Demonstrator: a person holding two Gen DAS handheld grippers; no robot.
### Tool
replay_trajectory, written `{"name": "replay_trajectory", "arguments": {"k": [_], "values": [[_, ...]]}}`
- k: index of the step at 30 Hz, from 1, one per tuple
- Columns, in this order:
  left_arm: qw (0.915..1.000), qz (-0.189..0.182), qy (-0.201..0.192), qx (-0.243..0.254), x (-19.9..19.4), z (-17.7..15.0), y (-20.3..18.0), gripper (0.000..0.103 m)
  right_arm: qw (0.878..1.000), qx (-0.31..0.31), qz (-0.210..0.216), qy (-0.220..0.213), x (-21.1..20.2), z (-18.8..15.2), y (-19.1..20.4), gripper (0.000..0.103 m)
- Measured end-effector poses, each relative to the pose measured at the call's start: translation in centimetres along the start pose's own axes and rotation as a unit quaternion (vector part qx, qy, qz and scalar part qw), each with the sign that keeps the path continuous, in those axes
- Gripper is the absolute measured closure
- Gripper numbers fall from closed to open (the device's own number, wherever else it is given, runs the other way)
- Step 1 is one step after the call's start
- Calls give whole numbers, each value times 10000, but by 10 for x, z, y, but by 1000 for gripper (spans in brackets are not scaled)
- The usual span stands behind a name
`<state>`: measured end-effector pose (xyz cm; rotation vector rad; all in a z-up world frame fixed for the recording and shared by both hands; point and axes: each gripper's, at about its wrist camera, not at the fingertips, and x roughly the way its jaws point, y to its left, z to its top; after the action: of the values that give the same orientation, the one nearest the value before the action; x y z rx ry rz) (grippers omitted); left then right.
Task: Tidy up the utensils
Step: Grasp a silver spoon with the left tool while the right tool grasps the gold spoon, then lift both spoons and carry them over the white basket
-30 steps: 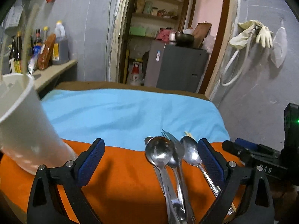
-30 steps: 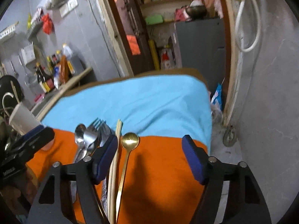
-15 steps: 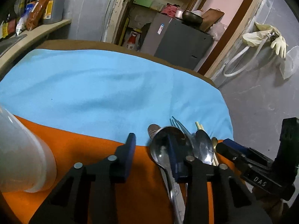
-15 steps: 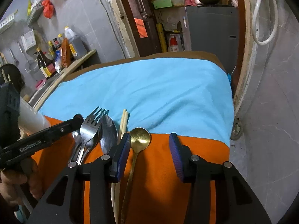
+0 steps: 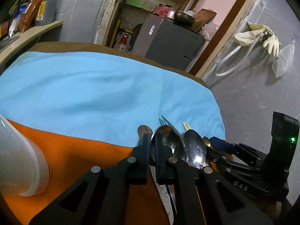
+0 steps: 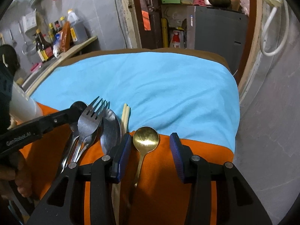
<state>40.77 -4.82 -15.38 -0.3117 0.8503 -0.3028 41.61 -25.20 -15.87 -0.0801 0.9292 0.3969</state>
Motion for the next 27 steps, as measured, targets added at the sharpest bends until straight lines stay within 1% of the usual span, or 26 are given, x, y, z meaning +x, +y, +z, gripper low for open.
{"name": "replay_trajectory", "arguments": {"k": [5, 7, 8, 10, 13, 15, 16, 20, 21, 22, 24, 27], "values": [[9998, 35, -59, 164, 1, 1, -9, 102, 9995, -193, -235, 63, 3, 0, 7, 62], [9997, 60, -85, 211, 1, 2, -12, 102, 9994, -199, -265, 97, 4, 0, 7, 62], [9997, 69, -99, 226, 0, 2, -13, 102, 9995, -182, -252, 106, 4, 1, 6, 64], [9995, 91, -141, 277, -2, 2, -16, 102, 9996, -135, -228, 89, 3, 1, 5, 75], [9989, 161, -233, 379, -7, -2, -20, 103, 9999, -10, -99, 39, 0, -1, 0, 77], [9982, 197, -350, 455, -13, -5, -23, 103, 9999, 99, 55, -70, -4, -3, -3, 77], [9978, 203, -409, 490, -16, -7, -25, 103, 9994, 193, 195, -218, -10, -5, -7, 77], [9946, 263, -726, 686, -31, -19, -34, 103, 9952, 296, 312, -876, -37, -10, -9, 77], [9929, 299, -865, 761, -36, -22, -38, 103, 9936, 302, 327, -1043, -44, -12, -9, 77], [9915, 331, -962, 806, -39, -25, -39, 103, 9904, 303, 357, -1300, -54, -15, -9, 77], [9866, 418, -1264, 942, -49, -31, -46, 103, 9855, 279, 382, -1627, -66, -19, -6, 77], [9807, 495, -1563, 1069, -60, -37, -53, 103, 9770, 255, 367, -2084, -84, -25, -2, 77]]}}
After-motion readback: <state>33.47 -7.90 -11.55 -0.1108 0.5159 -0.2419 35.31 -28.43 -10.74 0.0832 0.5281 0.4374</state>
